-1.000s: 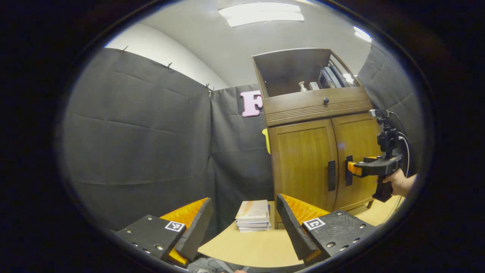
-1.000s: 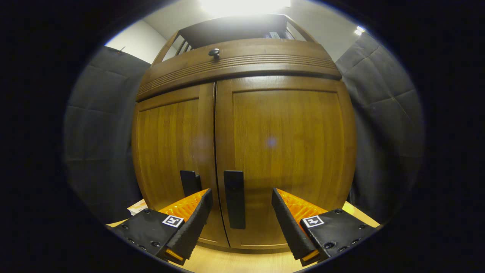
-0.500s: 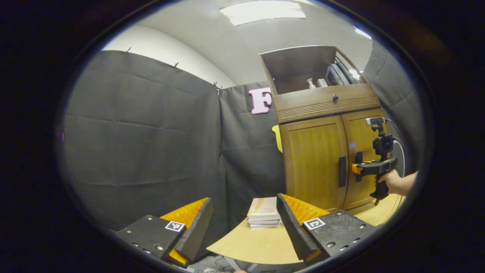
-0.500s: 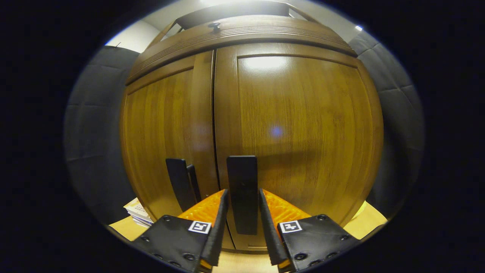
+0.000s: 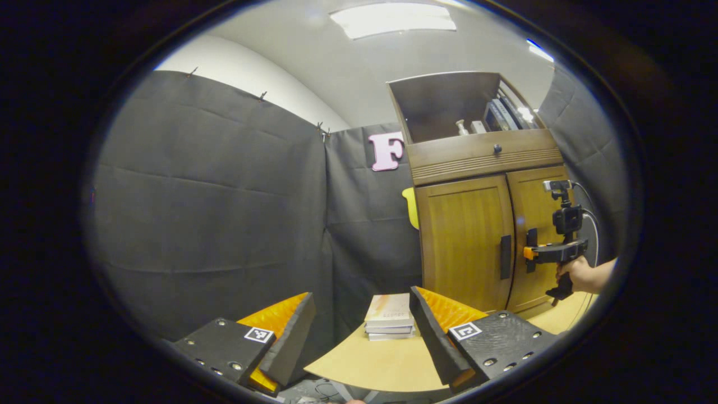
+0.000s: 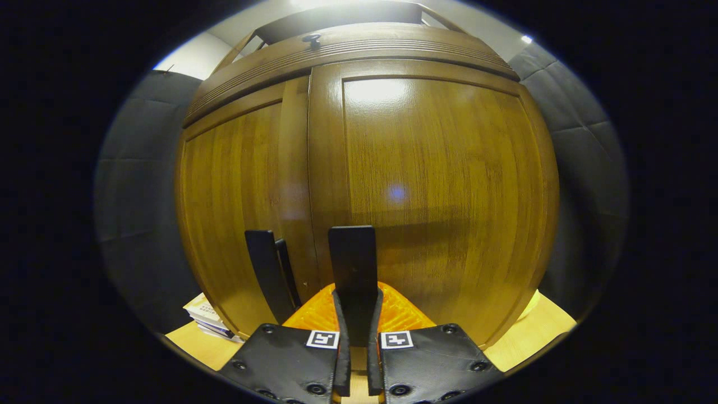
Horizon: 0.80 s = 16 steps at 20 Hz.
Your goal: Open the right door of the double-door shoe cabinet with the right hand, and open the left door with the left hand.
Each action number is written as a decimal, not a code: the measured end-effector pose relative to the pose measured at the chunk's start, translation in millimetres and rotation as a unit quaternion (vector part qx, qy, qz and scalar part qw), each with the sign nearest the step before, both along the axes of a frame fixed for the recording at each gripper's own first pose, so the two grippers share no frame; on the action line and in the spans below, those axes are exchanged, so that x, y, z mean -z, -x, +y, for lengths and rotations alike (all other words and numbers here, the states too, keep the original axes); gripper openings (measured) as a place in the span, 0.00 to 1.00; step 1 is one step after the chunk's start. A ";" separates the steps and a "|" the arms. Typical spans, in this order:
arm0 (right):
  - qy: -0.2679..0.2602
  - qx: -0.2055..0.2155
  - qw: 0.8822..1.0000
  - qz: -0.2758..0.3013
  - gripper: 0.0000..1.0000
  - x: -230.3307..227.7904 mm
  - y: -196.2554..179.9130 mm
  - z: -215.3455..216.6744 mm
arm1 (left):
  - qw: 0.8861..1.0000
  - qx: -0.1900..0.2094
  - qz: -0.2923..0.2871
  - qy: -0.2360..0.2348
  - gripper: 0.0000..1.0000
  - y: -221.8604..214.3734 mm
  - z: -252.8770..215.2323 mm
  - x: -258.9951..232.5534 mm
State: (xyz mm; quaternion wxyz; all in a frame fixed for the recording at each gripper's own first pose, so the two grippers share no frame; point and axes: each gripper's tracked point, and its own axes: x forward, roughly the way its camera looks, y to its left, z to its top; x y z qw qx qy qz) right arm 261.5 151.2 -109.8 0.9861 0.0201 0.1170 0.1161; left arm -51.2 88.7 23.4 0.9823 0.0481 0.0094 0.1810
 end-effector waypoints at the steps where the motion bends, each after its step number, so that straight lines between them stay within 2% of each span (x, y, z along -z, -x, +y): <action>1: -0.002 -0.001 1.000 -0.002 0.13 -2.2 5.7 -2.1 | 1.000 0.003 -0.001 0.001 1.00 -1.6 -0.2 -0.9; 5: -0.007 -0.012 1.000 0.002 0.13 -2.9 26.5 -8.1 | 1.000 0.022 -0.004 0.004 0.94 -1.6 -4.5 -3.0; 16: -0.011 -0.035 0.999 0.018 0.13 -8.4 84.9 -39.4 | 0.994 0.103 -0.018 0.020 1.00 -42.2 -48.7 -1.7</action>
